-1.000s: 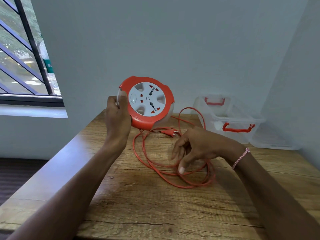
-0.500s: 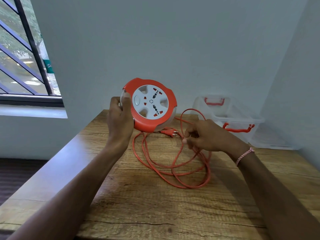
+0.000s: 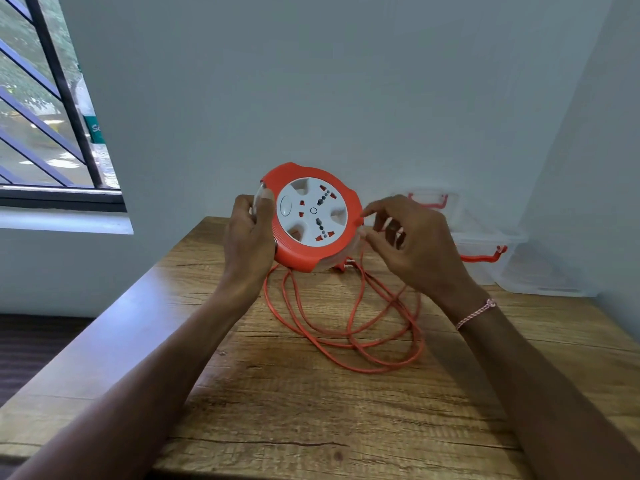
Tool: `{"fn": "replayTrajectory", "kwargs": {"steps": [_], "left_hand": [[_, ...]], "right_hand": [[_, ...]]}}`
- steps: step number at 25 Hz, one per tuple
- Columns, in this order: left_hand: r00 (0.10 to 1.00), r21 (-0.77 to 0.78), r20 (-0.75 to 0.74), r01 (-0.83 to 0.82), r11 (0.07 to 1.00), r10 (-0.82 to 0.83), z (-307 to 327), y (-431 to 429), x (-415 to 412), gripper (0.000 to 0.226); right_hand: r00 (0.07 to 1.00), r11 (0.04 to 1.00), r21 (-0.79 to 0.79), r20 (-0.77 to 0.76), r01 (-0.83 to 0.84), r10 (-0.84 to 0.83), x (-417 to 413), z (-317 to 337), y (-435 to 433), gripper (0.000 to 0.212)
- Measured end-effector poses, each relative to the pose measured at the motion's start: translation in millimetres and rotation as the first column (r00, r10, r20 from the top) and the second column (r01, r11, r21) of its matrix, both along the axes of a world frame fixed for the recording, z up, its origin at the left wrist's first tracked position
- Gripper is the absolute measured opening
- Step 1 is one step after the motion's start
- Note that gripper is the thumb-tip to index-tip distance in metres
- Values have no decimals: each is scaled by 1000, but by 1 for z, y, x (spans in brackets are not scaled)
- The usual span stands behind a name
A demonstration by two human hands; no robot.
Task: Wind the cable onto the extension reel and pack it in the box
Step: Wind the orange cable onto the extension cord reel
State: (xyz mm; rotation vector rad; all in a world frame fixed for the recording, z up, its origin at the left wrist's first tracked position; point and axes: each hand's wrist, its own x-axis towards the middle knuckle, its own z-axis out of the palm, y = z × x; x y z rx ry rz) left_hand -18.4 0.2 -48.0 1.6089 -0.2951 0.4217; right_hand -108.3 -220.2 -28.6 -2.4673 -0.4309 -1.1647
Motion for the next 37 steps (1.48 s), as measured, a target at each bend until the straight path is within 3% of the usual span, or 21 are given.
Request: {"fn": "replayTrajectory", "kwargs": {"steps": [2, 4, 6, 10, 18, 21, 24, 27, 31, 34, 37], "left_hand": [[999, 36, 38, 8, 999, -9, -1, 0, 0, 42], [995, 104, 101, -6, 995, -5, -2, -2, -2, 49], [988, 183, 152, -25, 983, -3, -2, -2, -3, 47], [984, 258, 172, -5, 966, -41, -1, -2, -4, 49], [983, 338, 98, 116, 934, -157, 0, 2, -3, 53], [983, 345, 104, 109, 932, -153, 0, 0, -4, 52], [985, 325, 122, 77, 943, -123, 0, -4, -7, 46], [985, 295, 154, 29, 955, -78, -2, -9, -10, 44], [980, 300, 194, -28, 954, -32, -7, -11, -10, 51], [970, 301, 240, -30, 953, -45, -9, -15, -14, 48], [966, 281, 251, -10, 960, -64, -10, -21, -18, 45]], "right_hand": [[1000, 970, -244, 20, 20, -15, -3, 1, 11, 40], [990, 864, -485, 24, 136, -142, -3, -1, 18, 50], [975, 772, -602, 49, 203, -218, -2, -2, 20, 53], [977, 712, -670, 127, 211, -170, -5, 3, 18, 61], [985, 640, -750, 93, 166, -147, -5, 6, 14, 76], [984, 651, -738, 119, 176, -131, -6, 7, 12, 63], [980, 750, -631, 124, 197, -153, -6, 5, 14, 52], [971, 885, -400, 85, 237, -222, -5, -1, 26, 56], [966, 946, -196, 21, 257, -258, 2, -6, 39, 65], [958, 958, 71, -89, 278, -271, 0, -5, 45, 66], [942, 842, 462, -300, 279, -147, -1, -3, 53, 57]]}}
